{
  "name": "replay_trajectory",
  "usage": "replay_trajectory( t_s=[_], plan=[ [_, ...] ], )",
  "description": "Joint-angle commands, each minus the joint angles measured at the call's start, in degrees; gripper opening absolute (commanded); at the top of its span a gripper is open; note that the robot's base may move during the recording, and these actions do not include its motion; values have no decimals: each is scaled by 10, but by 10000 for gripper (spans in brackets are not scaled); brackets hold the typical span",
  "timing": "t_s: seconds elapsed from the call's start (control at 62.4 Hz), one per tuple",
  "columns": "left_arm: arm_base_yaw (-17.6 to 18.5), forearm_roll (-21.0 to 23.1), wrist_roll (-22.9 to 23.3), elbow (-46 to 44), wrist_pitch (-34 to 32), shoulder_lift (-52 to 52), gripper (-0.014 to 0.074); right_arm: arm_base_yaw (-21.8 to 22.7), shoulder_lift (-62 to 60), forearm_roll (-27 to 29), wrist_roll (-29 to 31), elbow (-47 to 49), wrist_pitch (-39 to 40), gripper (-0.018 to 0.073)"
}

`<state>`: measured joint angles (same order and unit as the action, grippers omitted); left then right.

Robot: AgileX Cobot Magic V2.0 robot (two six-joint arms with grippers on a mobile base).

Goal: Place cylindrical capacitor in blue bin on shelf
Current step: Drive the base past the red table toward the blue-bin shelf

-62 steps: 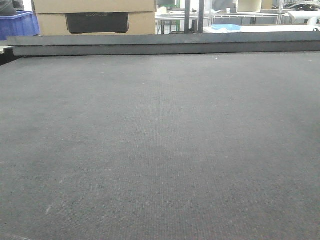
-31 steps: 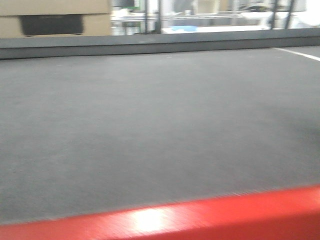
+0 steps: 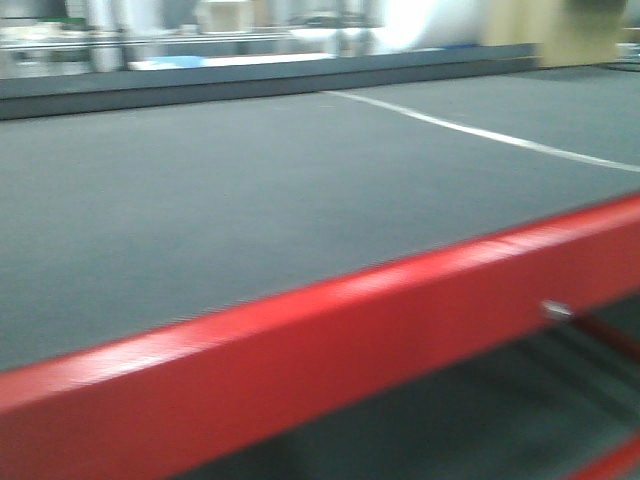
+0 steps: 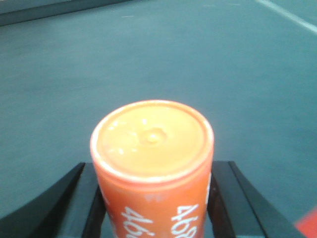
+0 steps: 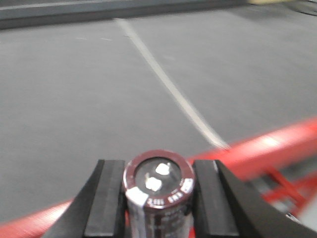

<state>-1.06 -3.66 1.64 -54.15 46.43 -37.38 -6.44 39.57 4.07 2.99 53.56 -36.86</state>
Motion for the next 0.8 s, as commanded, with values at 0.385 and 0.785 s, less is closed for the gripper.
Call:
replay_trajectory(
  t_s=[0.385, 0.785],
  plan=[
    [3, 3, 0, -2, -10, 2, -111, 0, -3, -4, 1, 2, 18, -162],
    [3, 3, 0, -2, -10, 2, -111, 0, -3, -4, 1, 2, 18, -162]
  ],
)
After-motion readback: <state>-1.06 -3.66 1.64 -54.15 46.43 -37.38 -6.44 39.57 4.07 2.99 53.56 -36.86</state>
